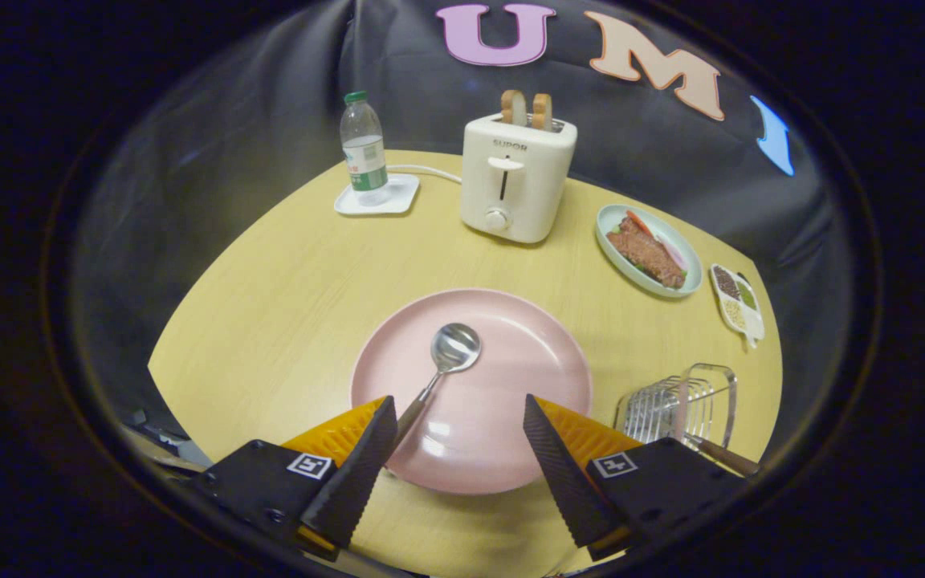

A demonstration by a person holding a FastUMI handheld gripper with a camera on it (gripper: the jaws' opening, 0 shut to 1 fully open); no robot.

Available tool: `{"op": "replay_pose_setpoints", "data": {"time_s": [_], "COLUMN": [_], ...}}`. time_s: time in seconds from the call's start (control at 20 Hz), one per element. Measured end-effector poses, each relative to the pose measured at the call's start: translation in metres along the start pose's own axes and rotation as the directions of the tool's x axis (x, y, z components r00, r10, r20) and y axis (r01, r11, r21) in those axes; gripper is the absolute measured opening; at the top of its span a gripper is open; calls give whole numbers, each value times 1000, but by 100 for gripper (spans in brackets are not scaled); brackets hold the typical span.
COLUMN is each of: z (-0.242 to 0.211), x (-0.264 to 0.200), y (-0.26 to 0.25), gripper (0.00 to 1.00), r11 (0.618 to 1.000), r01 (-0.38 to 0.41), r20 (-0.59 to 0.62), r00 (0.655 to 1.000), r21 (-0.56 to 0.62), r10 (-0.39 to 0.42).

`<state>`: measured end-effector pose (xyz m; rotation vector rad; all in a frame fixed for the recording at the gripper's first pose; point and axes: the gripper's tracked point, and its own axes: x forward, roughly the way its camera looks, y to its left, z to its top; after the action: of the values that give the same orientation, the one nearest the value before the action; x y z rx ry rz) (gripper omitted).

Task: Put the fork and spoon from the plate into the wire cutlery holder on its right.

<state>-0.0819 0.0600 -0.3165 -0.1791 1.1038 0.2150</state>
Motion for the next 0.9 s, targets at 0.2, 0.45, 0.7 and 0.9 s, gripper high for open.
{"op": "replay_pose_setpoints", "data": {"time_s": [0.2, 0.45, 0.7, 0.9], "z": [-9, -22, -35, -37], "x": [15, 28, 39, 38], "y": [9, 16, 18, 13], "gripper": [100, 96, 67, 44], "r11": [1000, 999, 999, 1000], "r01": [-5, -5, -3, 5], "r20": [-48, -113, -175, -197], "r00": [999, 994, 985, 980], "r21": [-26, -45, -37, -17], "r10": [3, 0, -3, -8]}}
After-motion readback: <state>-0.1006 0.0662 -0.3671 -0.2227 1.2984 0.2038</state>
